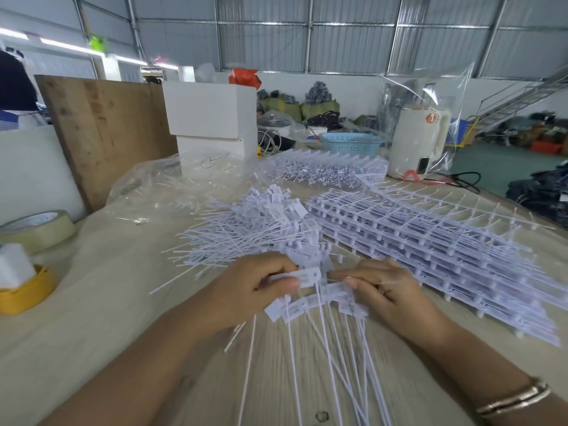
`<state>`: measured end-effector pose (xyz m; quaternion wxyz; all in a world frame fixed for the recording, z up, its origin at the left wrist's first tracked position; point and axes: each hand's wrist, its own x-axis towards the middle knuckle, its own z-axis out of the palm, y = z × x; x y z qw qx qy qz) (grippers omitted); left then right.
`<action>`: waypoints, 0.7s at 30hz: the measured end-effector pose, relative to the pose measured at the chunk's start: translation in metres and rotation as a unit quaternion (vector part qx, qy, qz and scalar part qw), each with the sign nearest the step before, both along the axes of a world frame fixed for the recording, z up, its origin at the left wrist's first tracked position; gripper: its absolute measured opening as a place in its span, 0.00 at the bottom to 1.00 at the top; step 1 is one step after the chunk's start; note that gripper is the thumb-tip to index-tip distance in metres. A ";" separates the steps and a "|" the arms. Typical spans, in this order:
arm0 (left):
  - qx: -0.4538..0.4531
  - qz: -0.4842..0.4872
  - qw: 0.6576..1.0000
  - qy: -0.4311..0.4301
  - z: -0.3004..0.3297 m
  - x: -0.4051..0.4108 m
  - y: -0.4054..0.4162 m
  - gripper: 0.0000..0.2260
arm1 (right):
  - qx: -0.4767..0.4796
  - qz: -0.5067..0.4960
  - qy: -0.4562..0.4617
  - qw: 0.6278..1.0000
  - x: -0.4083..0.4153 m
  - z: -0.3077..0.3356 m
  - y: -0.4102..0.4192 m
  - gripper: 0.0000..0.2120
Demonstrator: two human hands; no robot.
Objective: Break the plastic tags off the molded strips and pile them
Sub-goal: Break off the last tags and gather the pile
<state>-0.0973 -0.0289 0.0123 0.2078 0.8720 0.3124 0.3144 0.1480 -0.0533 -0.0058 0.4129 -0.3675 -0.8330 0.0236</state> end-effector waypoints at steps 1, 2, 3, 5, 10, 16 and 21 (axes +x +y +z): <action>-0.003 0.003 1.000 0.001 0.001 -0.002 0.000 0.04 | 0.005 -0.018 -0.013 1.000 0.003 0.000 0.000 0.13; -0.005 0.007 1.000 0.006 0.001 -0.004 0.001 0.05 | 0.006 -0.042 -0.028 0.999 0.004 -0.001 0.000 0.14; -0.004 0.012 1.000 0.016 0.000 -0.005 0.001 0.07 | 0.008 -0.068 -0.049 0.996 0.005 -0.002 0.000 0.15; -0.004 0.027 0.999 0.038 -0.003 -0.004 0.002 0.11 | 0.008 -0.092 -0.104 0.990 0.003 -0.004 0.001 0.20; -0.005 0.054 0.998 0.045 -0.010 0.000 0.003 0.14 | -0.059 -0.054 -0.167 0.983 -0.003 -0.005 -0.001 0.32; -0.019 0.060 0.997 0.036 -0.014 0.008 -0.002 0.11 | 0.067 -0.070 -0.148 0.984 -0.005 0.004 -0.007 0.30; -0.048 0.044 0.998 -0.026 -0.010 0.014 -0.008 0.11 | 0.154 -0.070 -0.224 0.960 -0.014 0.001 -0.003 0.22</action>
